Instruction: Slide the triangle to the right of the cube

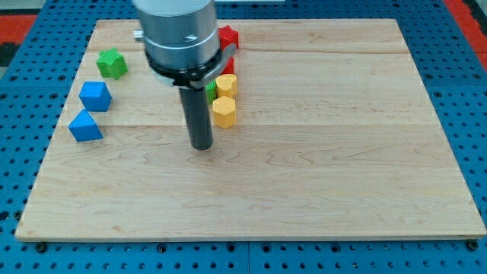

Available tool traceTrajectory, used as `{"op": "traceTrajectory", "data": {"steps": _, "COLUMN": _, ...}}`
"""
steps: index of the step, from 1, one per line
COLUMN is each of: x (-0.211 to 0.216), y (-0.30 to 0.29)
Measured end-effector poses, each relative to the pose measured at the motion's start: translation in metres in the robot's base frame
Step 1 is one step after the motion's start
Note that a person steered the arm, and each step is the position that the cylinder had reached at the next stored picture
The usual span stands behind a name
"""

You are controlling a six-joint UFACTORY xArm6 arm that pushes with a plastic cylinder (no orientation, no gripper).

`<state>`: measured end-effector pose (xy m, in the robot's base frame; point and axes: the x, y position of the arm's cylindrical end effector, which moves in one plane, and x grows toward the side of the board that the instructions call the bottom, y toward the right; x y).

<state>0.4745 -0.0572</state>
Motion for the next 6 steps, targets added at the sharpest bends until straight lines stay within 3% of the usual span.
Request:
{"op": "traceTrajectory", "data": {"steps": 2, "x": -0.040, "y": 0.000}}
{"op": "traceTrajectory", "data": {"steps": 3, "x": -0.019, "y": -0.001}}
{"op": "traceTrajectory", "data": {"steps": 4, "x": 0.044, "y": -0.053}}
{"op": "traceTrajectory", "data": {"steps": 5, "x": 0.045, "y": -0.171}}
{"op": "traceTrajectory", "data": {"steps": 6, "x": 0.001, "y": -0.198}}
